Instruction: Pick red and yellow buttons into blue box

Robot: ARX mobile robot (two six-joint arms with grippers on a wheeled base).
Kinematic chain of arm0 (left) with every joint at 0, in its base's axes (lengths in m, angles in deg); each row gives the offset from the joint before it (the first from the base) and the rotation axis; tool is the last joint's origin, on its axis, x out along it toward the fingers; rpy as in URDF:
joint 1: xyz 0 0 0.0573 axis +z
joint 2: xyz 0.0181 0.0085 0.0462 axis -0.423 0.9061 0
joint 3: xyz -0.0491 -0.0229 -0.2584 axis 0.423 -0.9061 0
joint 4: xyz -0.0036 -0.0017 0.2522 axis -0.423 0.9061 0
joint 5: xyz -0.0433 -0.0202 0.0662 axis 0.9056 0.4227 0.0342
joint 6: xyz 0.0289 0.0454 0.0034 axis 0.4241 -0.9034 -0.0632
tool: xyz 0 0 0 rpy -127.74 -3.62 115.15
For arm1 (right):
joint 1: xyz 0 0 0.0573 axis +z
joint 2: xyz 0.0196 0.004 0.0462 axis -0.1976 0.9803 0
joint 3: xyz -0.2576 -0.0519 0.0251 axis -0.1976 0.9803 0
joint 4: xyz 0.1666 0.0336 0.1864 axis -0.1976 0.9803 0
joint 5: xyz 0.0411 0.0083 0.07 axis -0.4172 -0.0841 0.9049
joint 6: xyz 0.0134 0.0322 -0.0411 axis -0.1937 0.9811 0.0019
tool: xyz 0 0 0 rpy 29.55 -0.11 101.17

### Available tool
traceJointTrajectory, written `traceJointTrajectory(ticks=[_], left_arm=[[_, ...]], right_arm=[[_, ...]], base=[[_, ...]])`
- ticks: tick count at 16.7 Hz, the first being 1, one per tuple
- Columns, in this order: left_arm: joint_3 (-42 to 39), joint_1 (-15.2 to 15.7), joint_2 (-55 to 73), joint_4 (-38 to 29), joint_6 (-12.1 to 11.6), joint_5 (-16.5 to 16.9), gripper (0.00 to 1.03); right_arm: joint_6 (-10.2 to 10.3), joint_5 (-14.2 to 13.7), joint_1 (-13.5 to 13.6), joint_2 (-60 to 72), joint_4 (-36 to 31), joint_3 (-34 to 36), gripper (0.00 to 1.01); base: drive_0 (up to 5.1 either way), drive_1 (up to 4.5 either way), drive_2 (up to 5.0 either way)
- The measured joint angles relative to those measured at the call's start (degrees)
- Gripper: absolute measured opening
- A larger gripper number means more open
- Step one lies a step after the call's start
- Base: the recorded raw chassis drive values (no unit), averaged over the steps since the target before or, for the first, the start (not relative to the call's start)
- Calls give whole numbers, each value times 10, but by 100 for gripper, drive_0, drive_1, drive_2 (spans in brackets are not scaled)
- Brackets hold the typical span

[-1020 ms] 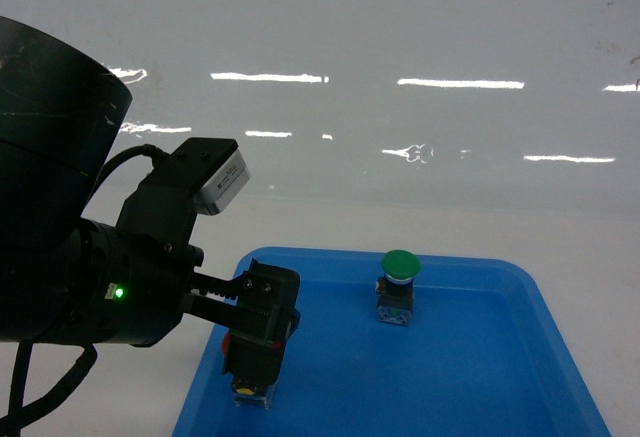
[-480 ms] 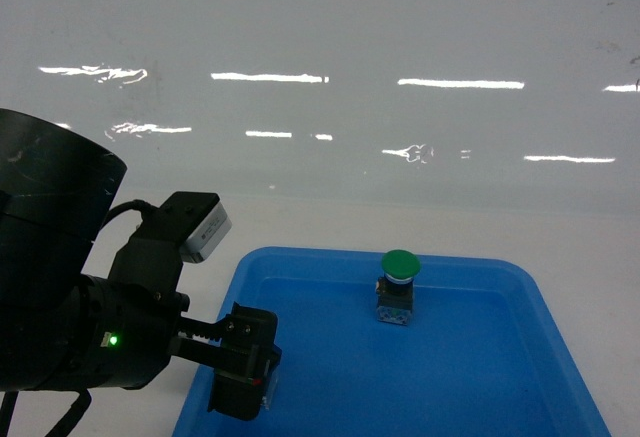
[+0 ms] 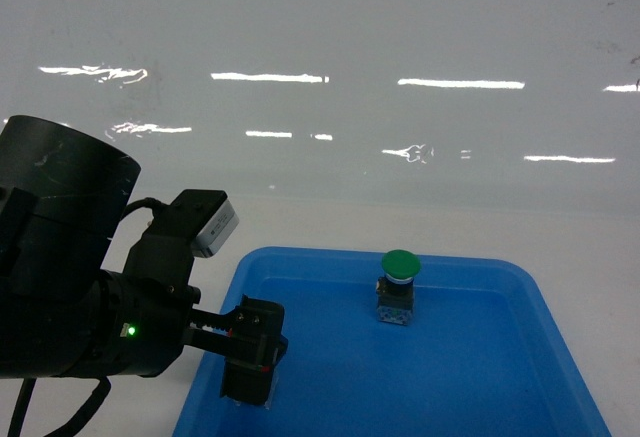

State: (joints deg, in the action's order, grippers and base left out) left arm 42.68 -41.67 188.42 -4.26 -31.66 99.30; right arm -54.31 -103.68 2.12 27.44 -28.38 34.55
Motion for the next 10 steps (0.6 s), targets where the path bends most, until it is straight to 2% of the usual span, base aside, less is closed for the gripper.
traceJointTrajectory(ticks=[4, 9, 10], left_arm=[[0, 3, 5, -4, -3, 0, 97], [-4, -11, 5, -7, -3, -4, 41], [-8, -13, 5, -12, -3, -5, 35]], right_arm=[[0, 0, 0, 0, 0, 0, 32], [0, 0, 0, 0, 0, 0, 32], [0, 0, 0, 0, 0, 0, 32]], base=[[0, 0, 0], [0, 0, 0], [0, 0, 0]])
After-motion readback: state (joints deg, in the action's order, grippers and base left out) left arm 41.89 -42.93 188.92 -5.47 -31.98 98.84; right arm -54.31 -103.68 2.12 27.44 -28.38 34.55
